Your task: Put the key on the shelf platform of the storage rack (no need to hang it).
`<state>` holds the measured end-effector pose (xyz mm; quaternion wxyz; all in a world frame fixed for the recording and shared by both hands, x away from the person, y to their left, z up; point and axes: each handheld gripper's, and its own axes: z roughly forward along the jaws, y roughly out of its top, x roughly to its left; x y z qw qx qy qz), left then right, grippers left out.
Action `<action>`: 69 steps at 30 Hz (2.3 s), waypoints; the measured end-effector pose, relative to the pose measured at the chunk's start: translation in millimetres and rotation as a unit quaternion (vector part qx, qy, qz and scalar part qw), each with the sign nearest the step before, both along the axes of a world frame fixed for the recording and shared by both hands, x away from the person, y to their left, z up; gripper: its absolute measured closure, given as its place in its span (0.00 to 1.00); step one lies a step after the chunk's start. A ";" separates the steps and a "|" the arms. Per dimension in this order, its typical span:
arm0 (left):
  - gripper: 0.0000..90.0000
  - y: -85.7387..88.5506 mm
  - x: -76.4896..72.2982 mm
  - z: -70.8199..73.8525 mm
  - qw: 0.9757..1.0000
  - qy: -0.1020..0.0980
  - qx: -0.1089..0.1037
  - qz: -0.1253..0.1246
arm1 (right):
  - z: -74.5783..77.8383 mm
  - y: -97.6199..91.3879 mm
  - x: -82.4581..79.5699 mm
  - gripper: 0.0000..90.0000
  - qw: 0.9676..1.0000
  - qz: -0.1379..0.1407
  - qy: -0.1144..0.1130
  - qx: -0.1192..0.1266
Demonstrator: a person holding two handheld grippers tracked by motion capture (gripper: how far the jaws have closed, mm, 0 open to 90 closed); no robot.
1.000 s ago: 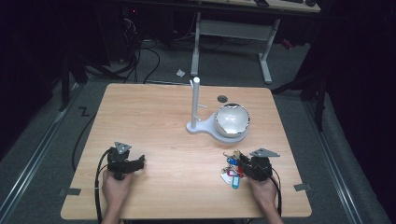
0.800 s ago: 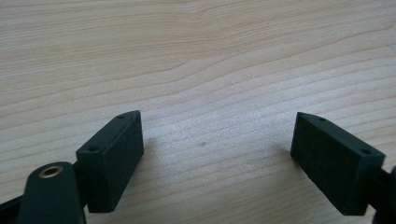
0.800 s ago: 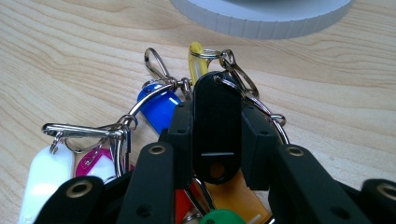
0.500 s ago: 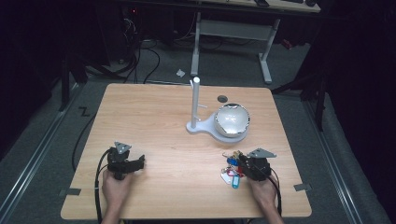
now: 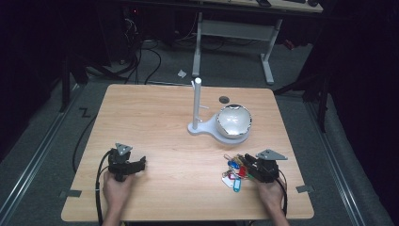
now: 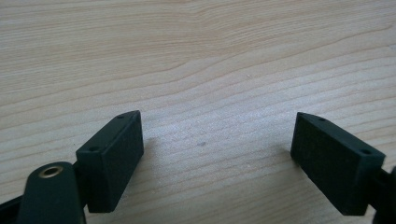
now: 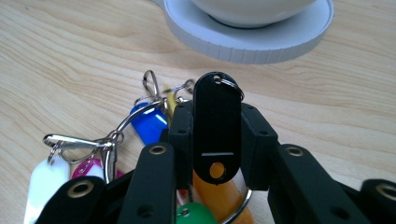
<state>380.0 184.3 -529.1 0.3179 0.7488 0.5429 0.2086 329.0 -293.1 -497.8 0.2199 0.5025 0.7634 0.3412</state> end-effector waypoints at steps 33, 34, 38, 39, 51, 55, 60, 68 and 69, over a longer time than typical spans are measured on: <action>0.19 0.0 0.0 0.0 1.000 0.000 0.000 0.000 | 89.7 -3.2 0.1 0.78 0.996 0.040 -0.079 -0.011; 0.19 0.1 0.0 0.0 1.000 0.000 0.000 0.000 | 91.9 -4.2 0.4 0.78 0.996 0.040 -0.082 -0.013; 0.19 0.1 0.0 0.0 1.000 0.000 0.000 0.000 | 104.0 -5.9 -0.6 0.78 0.995 0.044 -0.092 -0.016; 0.19 0.1 0.0 0.0 1.000 0.000 0.000 0.000 | 106.4 -6.4 -0.4 0.78 0.994 0.046 -0.094 -0.015; 0.19 0.1 0.1 0.0 1.000 0.000 -0.001 0.000 | 141.7 -11.5 7.2 0.78 0.993 0.053 -0.101 -0.014; 0.19 0.1 0.1 0.0 1.000 0.000 -0.001 0.000 | 149.2 -11.2 9.8 0.78 0.993 0.060 -0.100 -0.010; 0.19 0.1 0.0 0.0 1.000 0.000 -0.001 0.000 | 158.7 -9.7 16.1 0.78 0.994 0.068 -0.089 -0.011; 0.19 0.1 0.0 0.0 1.000 0.000 -0.001 0.000 | 184.1 -7.9 25.5 0.78 0.993 0.088 -0.078 -0.001; 0.19 0.2 0.0 0.0 1.000 0.000 -0.001 0.000 | 186.2 -8.0 26.7 0.78 0.993 0.090 -0.078 -0.002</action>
